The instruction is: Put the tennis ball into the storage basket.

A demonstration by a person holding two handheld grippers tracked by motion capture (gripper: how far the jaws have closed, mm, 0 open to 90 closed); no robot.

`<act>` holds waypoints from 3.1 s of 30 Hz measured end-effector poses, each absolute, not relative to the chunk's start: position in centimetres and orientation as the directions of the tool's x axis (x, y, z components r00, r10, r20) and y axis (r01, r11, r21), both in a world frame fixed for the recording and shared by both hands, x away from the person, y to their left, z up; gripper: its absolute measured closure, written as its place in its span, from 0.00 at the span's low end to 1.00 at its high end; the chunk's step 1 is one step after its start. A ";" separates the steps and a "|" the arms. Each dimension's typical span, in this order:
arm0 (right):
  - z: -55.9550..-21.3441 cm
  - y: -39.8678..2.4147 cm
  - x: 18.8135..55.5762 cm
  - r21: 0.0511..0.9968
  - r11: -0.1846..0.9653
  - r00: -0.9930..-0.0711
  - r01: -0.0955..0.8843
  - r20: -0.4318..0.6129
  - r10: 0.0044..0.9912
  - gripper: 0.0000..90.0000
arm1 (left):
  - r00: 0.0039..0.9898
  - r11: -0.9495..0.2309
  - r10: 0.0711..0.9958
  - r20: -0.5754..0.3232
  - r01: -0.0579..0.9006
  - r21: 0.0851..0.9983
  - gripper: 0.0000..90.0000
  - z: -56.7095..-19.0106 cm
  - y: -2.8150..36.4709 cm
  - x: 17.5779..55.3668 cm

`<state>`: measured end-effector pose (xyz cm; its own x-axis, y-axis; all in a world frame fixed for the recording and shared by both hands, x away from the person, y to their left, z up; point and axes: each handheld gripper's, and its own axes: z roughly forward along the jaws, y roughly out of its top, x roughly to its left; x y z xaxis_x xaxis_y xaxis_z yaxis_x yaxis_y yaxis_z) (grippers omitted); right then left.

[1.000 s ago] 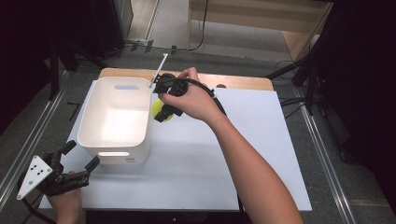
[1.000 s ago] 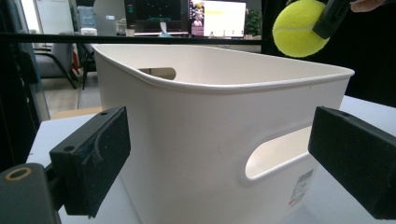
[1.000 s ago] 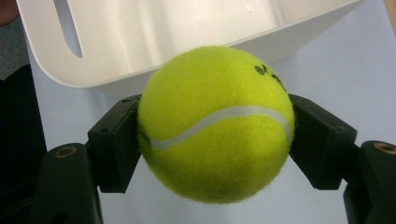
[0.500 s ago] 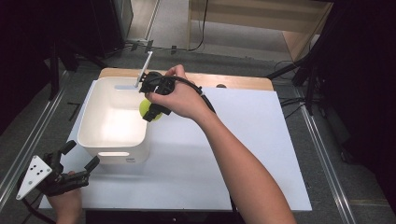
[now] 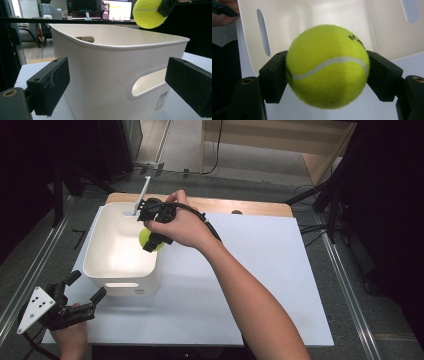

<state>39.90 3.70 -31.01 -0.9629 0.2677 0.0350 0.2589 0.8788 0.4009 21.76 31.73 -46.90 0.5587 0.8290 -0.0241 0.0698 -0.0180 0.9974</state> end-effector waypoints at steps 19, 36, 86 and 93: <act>-32.1 5.8 39.5 0.387 0.894 -0.972 0.225 0.022 0.234 0.26 | 0.560 -0.012 0.828 -0.028 0.066 0.998 0.06 -46.9 31.9 21.8; -33.4 6.3 39.3 0.373 0.906 -0.977 0.199 0.005 0.212 0.25 | 0.560 -0.008 0.828 -0.030 0.065 0.998 0.06 -46.9 31.9 21.8; -34.0 -3.9 38.1 0.448 0.847 -0.943 0.287 -0.022 0.331 0.00 | 0.556 -0.022 0.831 -0.020 0.070 0.997 0.06 -46.9 31.8 21.8; -34.5 -5.8 37.7 0.462 0.833 -0.936 0.305 -0.019 0.353 0.00 | 0.554 -0.022 0.832 -0.020 0.070 0.997 0.06 -46.9 31.7 21.8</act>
<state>37.70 -5.84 -34.45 -0.9355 0.3528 -0.0192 0.3046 0.8329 0.4620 21.78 31.73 -46.91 0.5543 0.8321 -0.0200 0.0698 -0.0225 0.9973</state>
